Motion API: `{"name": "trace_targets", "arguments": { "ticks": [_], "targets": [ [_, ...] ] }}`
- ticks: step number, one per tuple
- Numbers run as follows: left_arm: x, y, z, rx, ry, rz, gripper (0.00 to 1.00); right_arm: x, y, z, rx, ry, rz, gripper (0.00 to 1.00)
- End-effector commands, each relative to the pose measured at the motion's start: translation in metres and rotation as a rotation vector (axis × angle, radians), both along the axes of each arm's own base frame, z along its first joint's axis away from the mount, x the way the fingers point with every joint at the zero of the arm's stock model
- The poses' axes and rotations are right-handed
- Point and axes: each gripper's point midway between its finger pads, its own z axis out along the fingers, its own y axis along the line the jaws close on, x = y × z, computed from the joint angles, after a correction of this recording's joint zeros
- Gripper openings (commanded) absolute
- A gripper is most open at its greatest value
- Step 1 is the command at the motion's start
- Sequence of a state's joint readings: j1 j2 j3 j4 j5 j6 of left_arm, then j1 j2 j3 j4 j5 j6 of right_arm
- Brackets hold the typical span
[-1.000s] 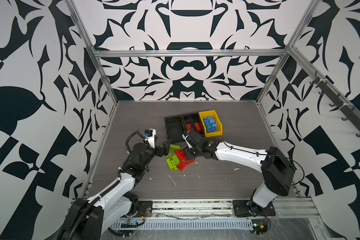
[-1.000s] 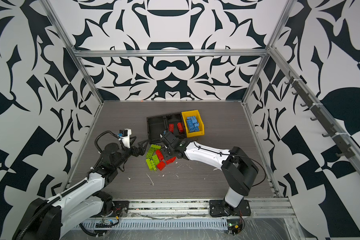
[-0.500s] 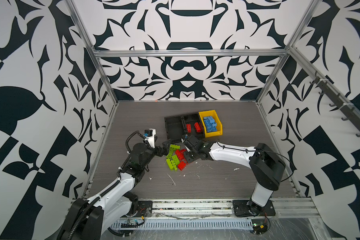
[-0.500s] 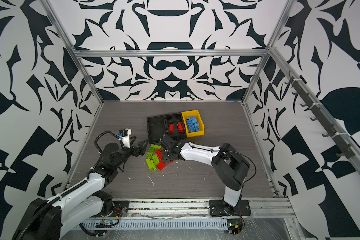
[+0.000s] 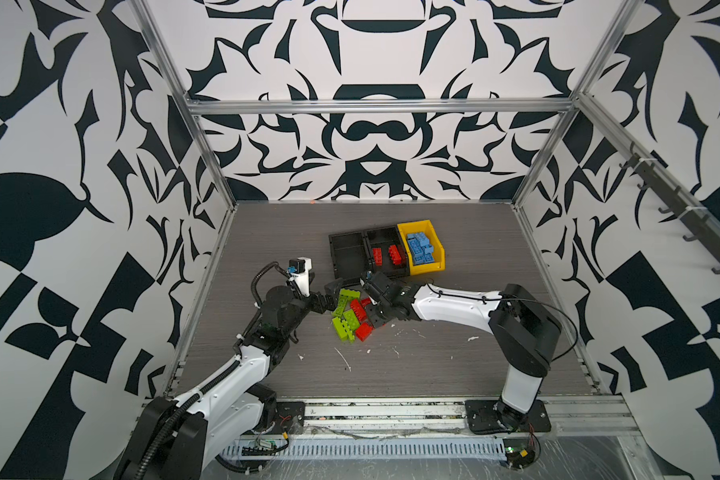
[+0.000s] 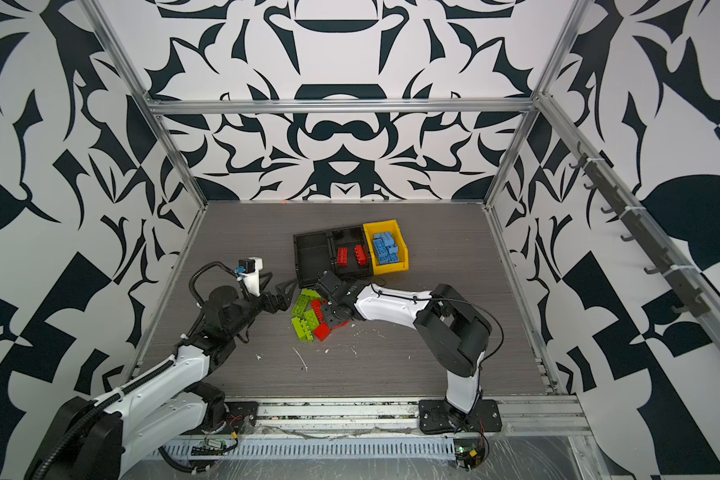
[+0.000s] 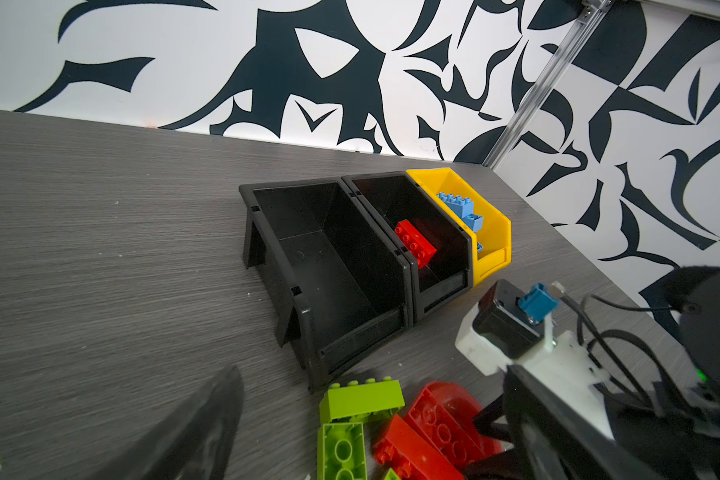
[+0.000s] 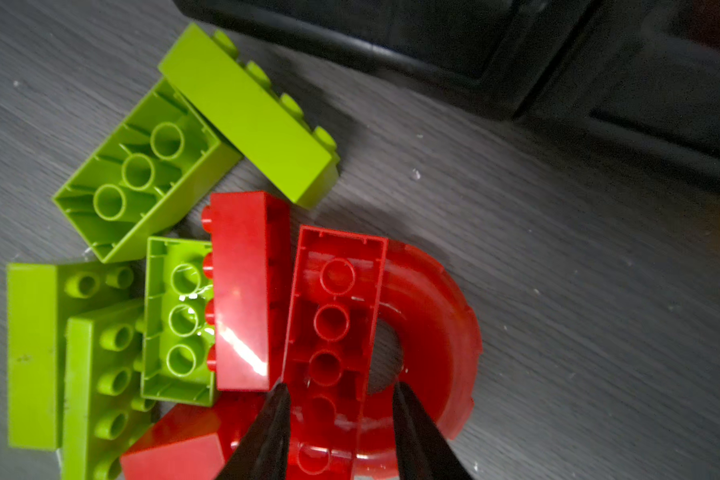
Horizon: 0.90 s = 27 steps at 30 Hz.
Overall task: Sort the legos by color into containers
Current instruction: 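Lower the right gripper onto the red 2x4 brick and close on it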
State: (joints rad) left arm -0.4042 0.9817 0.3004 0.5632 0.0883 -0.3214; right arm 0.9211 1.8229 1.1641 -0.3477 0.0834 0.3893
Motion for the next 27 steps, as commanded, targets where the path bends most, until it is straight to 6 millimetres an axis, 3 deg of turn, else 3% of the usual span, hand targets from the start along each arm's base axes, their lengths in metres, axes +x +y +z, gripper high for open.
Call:
{"name": "trace_targets", "arguments": {
  "ticks": [1, 19, 27],
  "targets": [
    [-0.002, 0.002, -0.007, 0.007, 0.007, 0.007, 1.0, 0.007, 0.008, 0.017, 0.013, -0.041, 0.006, 0.43],
    [-0.002, 0.003, -0.006, 0.01, 0.004, 0.011, 1.0, 0.007, 0.012, -0.007, -0.037, 0.001, 0.022, 0.45],
    [-0.002, 0.003, -0.006, 0.011, 0.005, 0.01, 1.0, -0.003, 0.004, -0.004, -0.039, 0.019, 0.028, 0.47]
  ]
}}
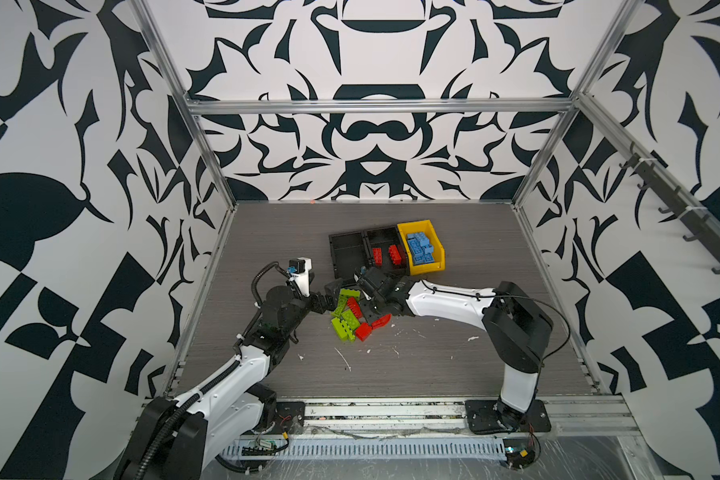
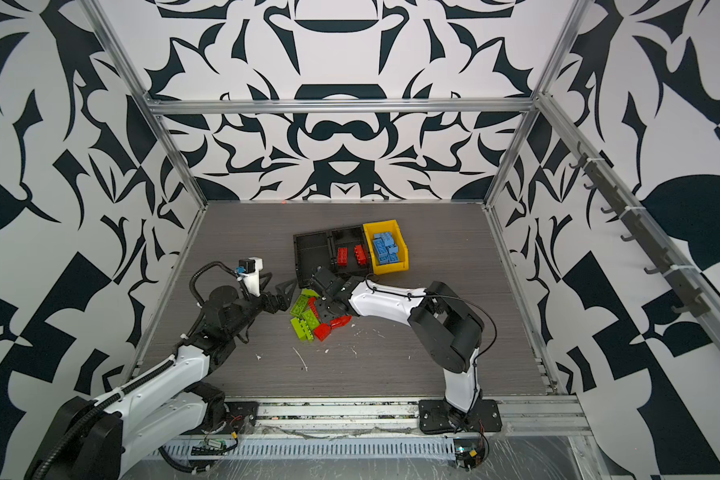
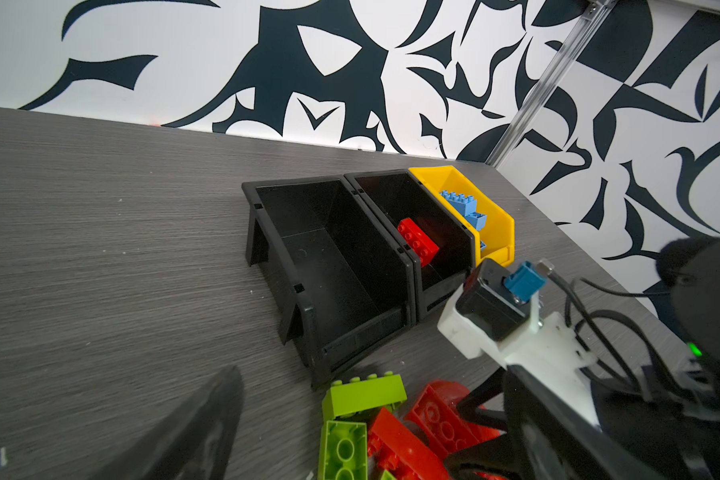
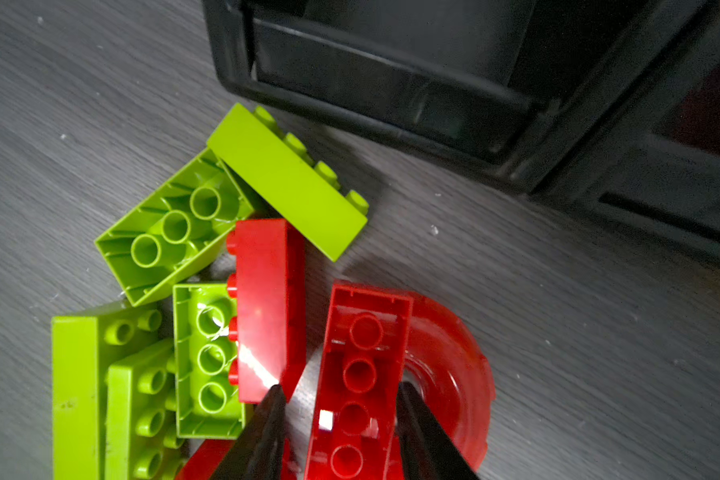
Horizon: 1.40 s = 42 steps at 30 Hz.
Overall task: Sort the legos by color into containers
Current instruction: 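Lower the right gripper onto the red 2x4 brick and close on it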
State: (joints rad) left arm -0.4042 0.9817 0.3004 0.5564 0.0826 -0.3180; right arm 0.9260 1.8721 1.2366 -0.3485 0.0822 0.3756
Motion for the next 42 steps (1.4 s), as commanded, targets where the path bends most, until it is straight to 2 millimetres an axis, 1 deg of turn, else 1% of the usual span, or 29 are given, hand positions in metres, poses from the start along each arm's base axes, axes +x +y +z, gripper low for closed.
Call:
{"name": "trace_targets", "arguments": {
  "ticks": [1, 7, 13, 17, 22, 26, 30, 33, 38, 42],
  "targets": [
    [-0.002, 0.002, -0.004, 0.003, 0.0, 0.004, 1.0, -0.014, -0.015, -0.009, -0.056, 0.036, 0.008, 0.47],
    [-0.002, 0.002, -0.004, 0.005, 0.001, 0.006, 1.0, -0.017, -0.021, -0.005, -0.053, 0.028, -0.003, 0.48],
    [-0.002, 0.002, -0.003, 0.003, -0.001, 0.005, 1.0, -0.015, -0.025, -0.001, -0.063, 0.003, -0.01, 0.48],
    [-0.002, 0.001, -0.005, 0.004, 0.004, 0.004, 1.0, -0.009, -0.017, -0.001, -0.056, -0.009, -0.001, 0.48],
    [-0.002, 0.002, -0.004, 0.006, 0.001, 0.007, 1.0, -0.002, -0.01, -0.009, -0.079, -0.011, 0.014, 0.48],
    [-0.003, 0.002, -0.004, 0.005, 0.001, 0.007, 1.0, 0.001, -0.008, -0.014, -0.093, -0.01, 0.018, 0.48],
    [-0.003, 0.002, -0.004, 0.004, -0.001, 0.006, 1.0, 0.0, -0.009, -0.016, -0.101, -0.007, 0.017, 0.45],
    [-0.003, 0.002, -0.004, 0.006, 0.001, 0.008, 1.0, 0.0, -0.01, -0.013, -0.099, -0.014, 0.015, 0.41],
    [-0.003, 0.002, -0.005, 0.006, 0.003, 0.007, 1.0, 0.001, -0.01, -0.001, -0.073, -0.035, 0.013, 0.32],
    [-0.003, 0.002, -0.004, 0.005, 0.001, 0.007, 1.0, 0.001, -0.009, 0.01, -0.048, -0.048, 0.015, 0.28]
  ]
}}
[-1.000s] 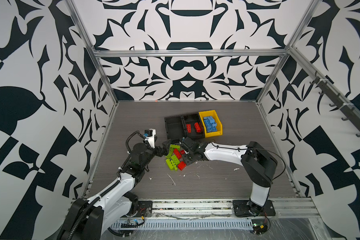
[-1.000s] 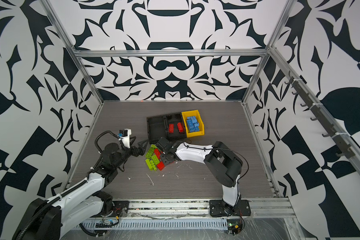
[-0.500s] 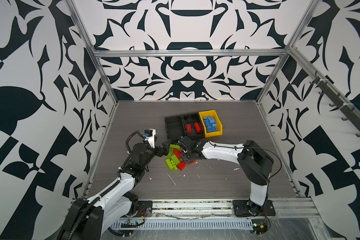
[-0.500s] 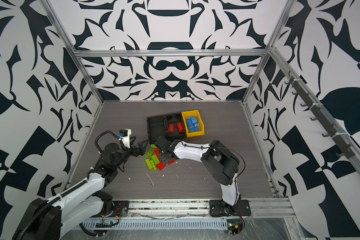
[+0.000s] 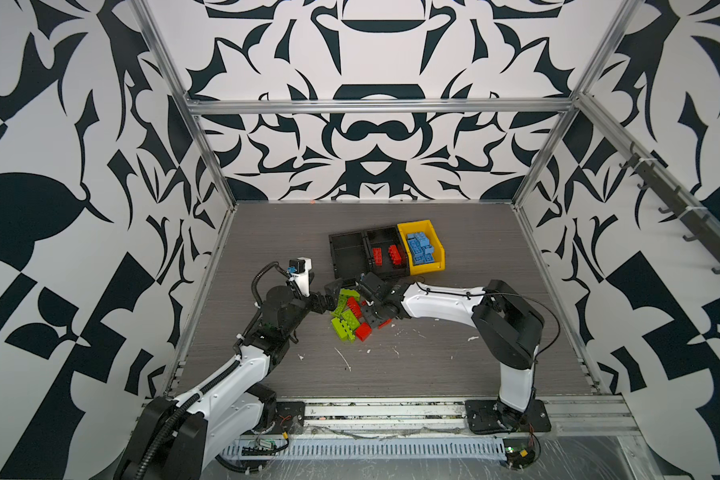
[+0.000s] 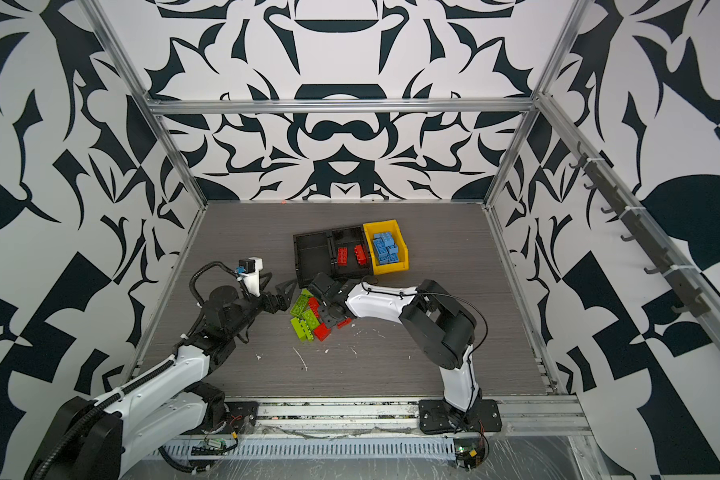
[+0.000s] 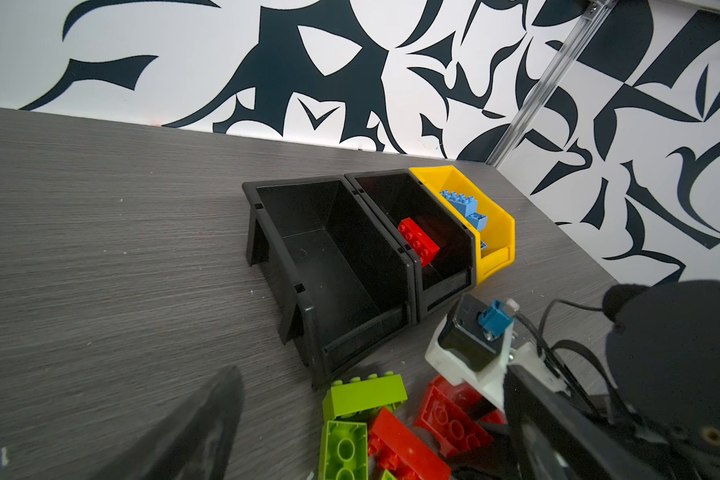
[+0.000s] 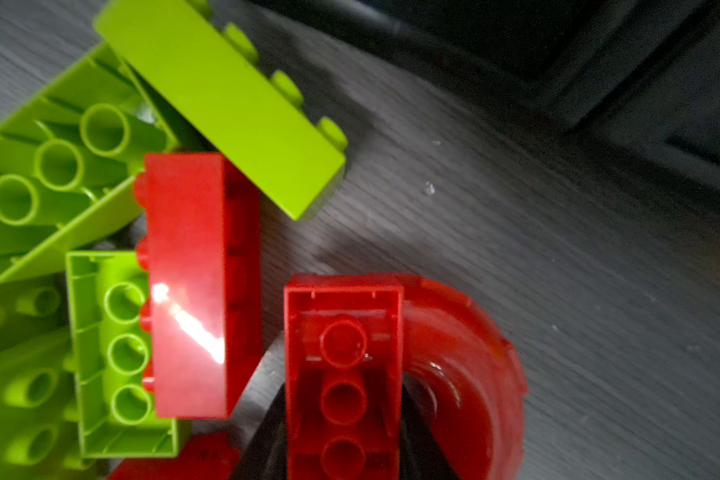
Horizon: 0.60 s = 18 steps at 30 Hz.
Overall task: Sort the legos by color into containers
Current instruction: 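Lower the right gripper onto the red 2x4 brick and close on it, then carry the red brick with the right gripper and release it into the black bin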
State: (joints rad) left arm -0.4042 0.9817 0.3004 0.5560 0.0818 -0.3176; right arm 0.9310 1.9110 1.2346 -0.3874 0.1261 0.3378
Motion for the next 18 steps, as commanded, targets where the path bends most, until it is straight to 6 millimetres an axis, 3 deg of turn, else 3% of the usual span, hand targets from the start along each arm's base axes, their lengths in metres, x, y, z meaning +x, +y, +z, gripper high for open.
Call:
{"name": "trace_targets", "arguments": {
  "ticks": [1, 5, 9, 18],
  "targets": [
    [-0.003, 0.002, -0.004, 0.005, 0.001, 0.006, 1.0, 0.004, 0.005, 0.033, 0.059, -0.058, 0.0, 0.28],
    [-0.003, 0.002, -0.004, 0.004, -0.001, 0.006, 1.0, 0.007, 0.004, 0.052, 0.074, -0.086, 0.011, 0.26],
    [-0.003, 0.002, -0.003, 0.002, -0.002, 0.005, 1.0, 0.019, 0.0, 0.084, 0.109, -0.128, 0.021, 0.26],
    [-0.003, 0.003, -0.003, 0.005, -0.004, 0.006, 1.0, 0.077, -0.022, 0.157, 0.268, -0.197, -0.012, 0.26]
  ]
}}
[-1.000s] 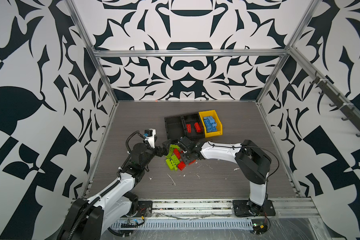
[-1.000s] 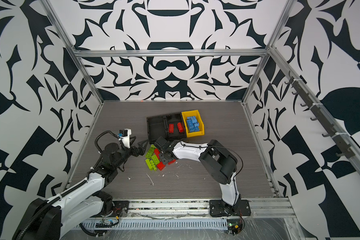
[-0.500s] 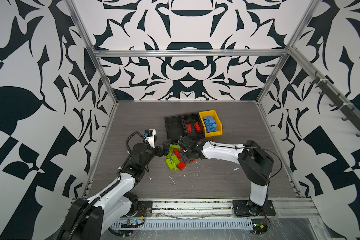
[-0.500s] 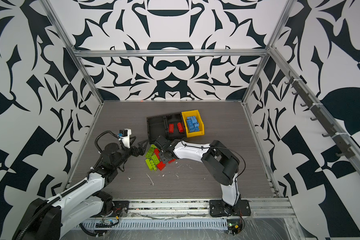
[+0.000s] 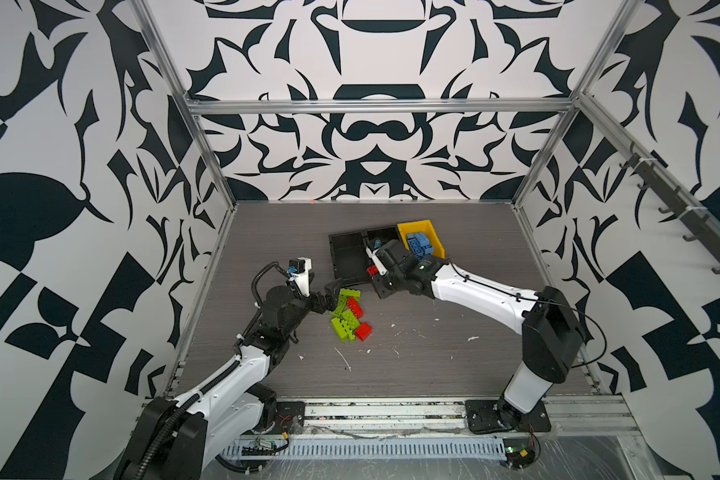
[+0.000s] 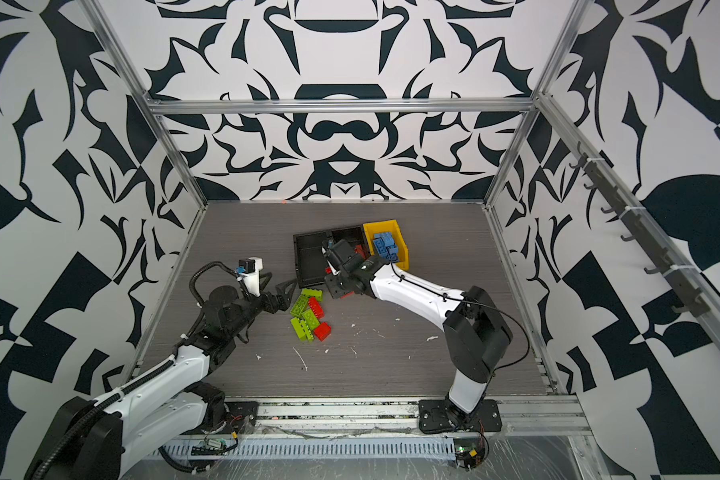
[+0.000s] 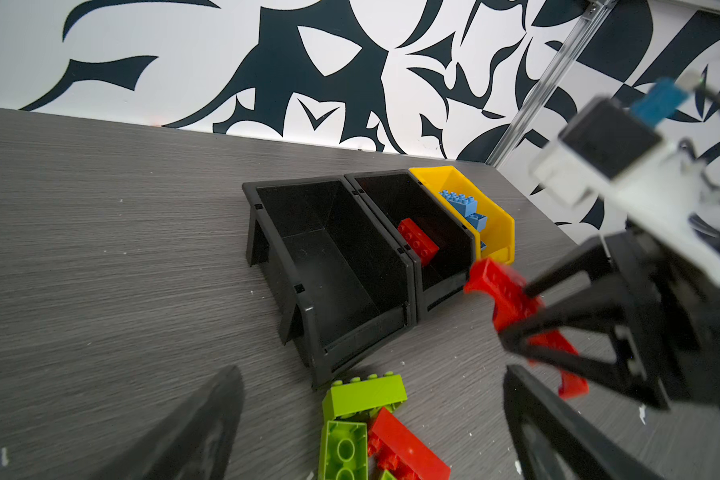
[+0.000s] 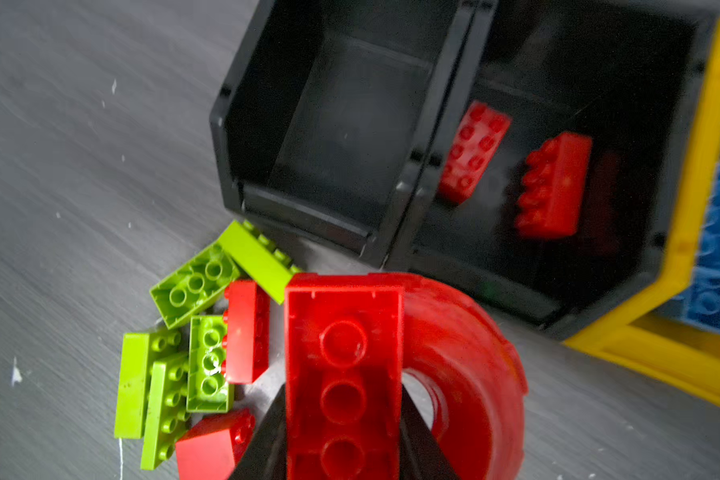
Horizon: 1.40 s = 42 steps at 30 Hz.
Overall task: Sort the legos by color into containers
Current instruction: 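Carry the red brick with the right gripper and release it into the black bin, then move the right gripper back to the pile above a red 2x2 brick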
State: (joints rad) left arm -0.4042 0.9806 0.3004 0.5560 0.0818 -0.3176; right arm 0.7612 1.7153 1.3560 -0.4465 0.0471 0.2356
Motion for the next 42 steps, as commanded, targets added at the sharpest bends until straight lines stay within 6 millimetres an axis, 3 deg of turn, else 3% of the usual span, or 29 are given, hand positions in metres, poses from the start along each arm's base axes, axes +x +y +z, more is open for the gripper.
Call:
{"name": "trace_targets", "arguments": {
  "ticks": [1, 10, 15, 28, 39, 42],
  "targets": [
    [-0.003, 0.002, -0.004, 0.005, -0.001, 0.005, 1.0, 0.024, -0.002, 0.04, 0.088, -0.043, 0.023, 0.26],
    [-0.004, 0.002, -0.002, 0.006, -0.006, 0.005, 1.0, 0.093, -0.002, 0.036, 0.085, -0.043, -0.014, 0.26],
    [-0.004, 0.003, -0.001, 0.004, -0.01, 0.01, 1.0, 0.117, -0.002, 0.027, 0.086, -0.042, -0.041, 0.25],
    [-0.003, 0.001, -0.003, -0.001, 0.0, 0.001, 1.0, 0.142, -0.011, -0.023, 0.028, 0.01, -0.091, 0.26],
    [-0.004, 0.003, -0.001, 0.003, -0.011, 0.009, 1.0, 0.15, -0.016, -0.031, 0.015, 0.011, -0.112, 0.3],
    [-0.004, 0.003, -0.001, 0.002, -0.011, 0.009, 1.0, 0.151, -0.015, -0.027, 0.021, 0.008, -0.111, 0.39]
  ]
}}
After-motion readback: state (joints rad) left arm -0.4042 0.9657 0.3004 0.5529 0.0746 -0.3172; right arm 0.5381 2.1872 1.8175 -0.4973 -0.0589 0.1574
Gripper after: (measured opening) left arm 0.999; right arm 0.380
